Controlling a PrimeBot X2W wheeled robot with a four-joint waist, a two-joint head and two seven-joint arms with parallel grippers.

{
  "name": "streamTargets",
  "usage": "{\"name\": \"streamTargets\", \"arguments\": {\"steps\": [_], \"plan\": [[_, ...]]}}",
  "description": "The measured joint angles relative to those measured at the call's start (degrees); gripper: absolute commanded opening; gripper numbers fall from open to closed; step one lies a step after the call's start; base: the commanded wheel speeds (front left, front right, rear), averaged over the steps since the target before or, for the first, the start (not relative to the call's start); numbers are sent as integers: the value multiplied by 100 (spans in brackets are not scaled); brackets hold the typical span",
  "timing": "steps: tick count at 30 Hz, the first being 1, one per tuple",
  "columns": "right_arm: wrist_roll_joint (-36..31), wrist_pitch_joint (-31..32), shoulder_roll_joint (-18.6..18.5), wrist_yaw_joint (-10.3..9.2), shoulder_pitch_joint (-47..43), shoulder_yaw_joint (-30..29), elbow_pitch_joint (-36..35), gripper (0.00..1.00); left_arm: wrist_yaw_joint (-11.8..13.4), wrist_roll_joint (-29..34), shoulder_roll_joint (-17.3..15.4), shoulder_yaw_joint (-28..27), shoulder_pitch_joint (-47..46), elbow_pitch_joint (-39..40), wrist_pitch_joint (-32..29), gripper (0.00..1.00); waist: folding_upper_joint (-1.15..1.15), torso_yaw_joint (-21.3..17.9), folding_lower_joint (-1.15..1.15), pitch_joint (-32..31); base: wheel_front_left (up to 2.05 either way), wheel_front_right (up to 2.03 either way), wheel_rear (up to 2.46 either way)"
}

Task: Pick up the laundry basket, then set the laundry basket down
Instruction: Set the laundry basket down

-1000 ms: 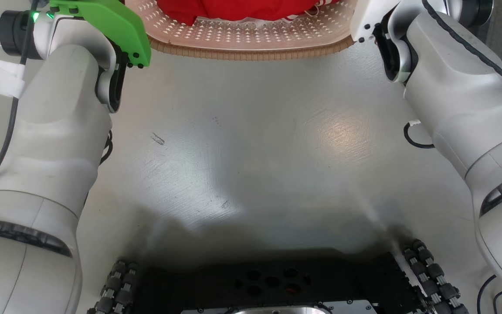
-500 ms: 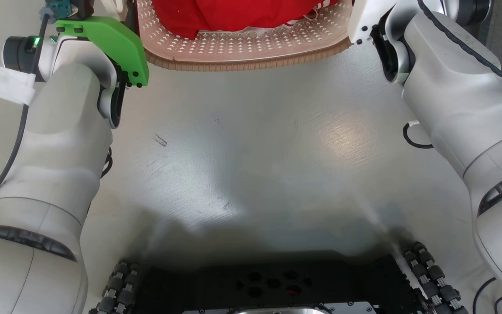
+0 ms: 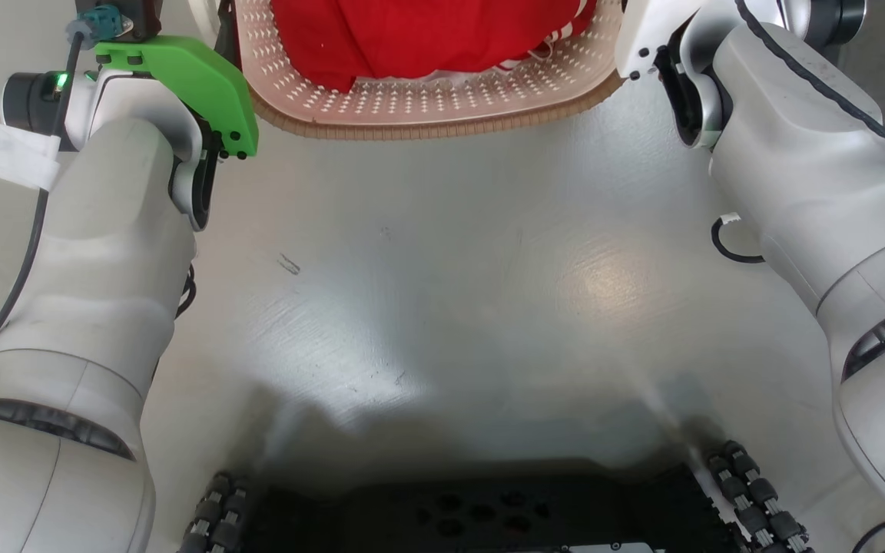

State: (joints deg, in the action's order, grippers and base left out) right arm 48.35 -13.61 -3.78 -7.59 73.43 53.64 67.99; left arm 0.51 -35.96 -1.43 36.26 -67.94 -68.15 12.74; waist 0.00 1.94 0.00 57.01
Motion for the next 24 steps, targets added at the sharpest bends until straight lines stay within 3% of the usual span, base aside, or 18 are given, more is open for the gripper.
{"name": "streamTargets", "arguments": {"steps": [15,24], "plan": [[-2,-81,1,0,-34,-140,11,100,-171,-38,0,-133,194,138,157,100,0,-11,0,-663,0,0,0],[-350,-82,-149,0,-105,-521,-669,100,-233,-167,-210,-541,532,772,169,100,0,8,0,-1173,0,0,0]]}}
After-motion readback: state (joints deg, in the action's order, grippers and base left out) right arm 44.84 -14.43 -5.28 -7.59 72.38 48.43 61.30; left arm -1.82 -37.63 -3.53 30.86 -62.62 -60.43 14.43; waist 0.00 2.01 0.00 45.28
